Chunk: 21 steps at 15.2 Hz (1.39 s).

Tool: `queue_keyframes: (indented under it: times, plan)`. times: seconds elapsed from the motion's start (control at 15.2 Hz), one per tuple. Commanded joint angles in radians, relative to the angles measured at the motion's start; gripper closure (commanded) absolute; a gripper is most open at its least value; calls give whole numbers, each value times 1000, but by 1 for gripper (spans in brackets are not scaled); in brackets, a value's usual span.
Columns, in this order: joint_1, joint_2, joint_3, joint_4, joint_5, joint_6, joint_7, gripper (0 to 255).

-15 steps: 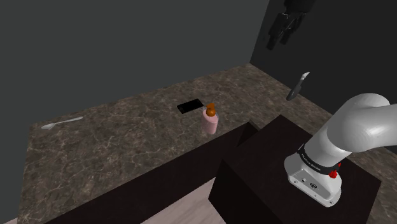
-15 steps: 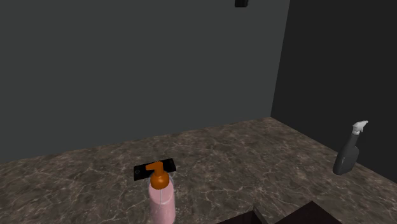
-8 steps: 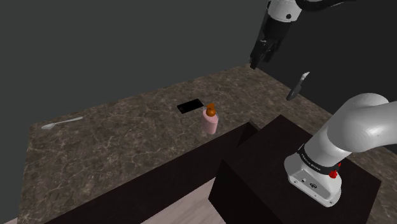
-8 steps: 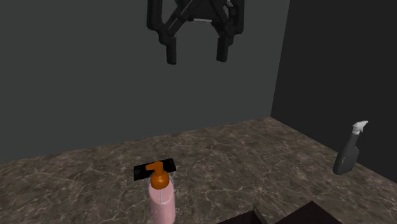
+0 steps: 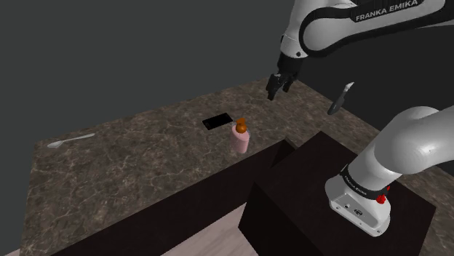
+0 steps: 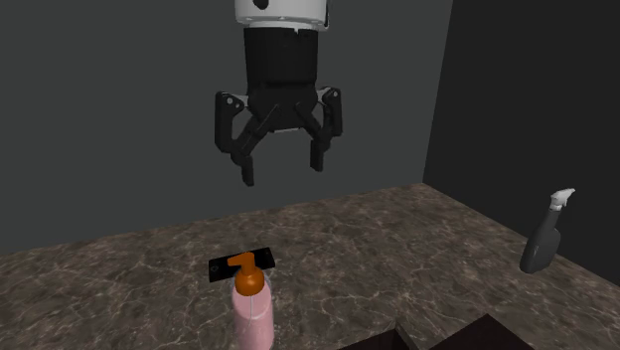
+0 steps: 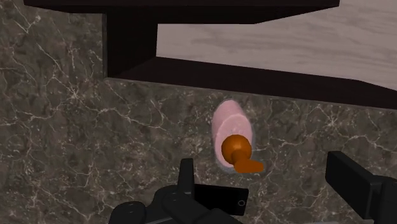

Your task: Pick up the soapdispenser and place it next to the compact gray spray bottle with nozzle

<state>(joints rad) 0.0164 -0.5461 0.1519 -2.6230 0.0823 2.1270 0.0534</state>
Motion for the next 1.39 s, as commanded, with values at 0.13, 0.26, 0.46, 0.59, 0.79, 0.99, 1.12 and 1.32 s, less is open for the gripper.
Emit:
queue_keyframes:
  times: [0.13, 0.26, 0.46, 0.59, 0.79, 0.99, 1.12, 1.32]
  plan:
    - [-5, 136, 27, -25, -9, 152, 23, 0]
    - [-10, 213, 42, -28, -19, 225, 39, 0]
    - [-21, 337, 62, -20, -47, 330, 70, 0]
    - [-29, 424, 73, -7, -77, 397, 98, 0]
    - [-38, 559, 81, 24, -143, 487, 155, 0]
    - [-32, 696, 68, 69, -229, 564, 225, 0]
    - [-15, 787, 47, 106, -286, 607, 272, 0]
    - [13, 876, 15, 148, -332, 645, 311, 0]
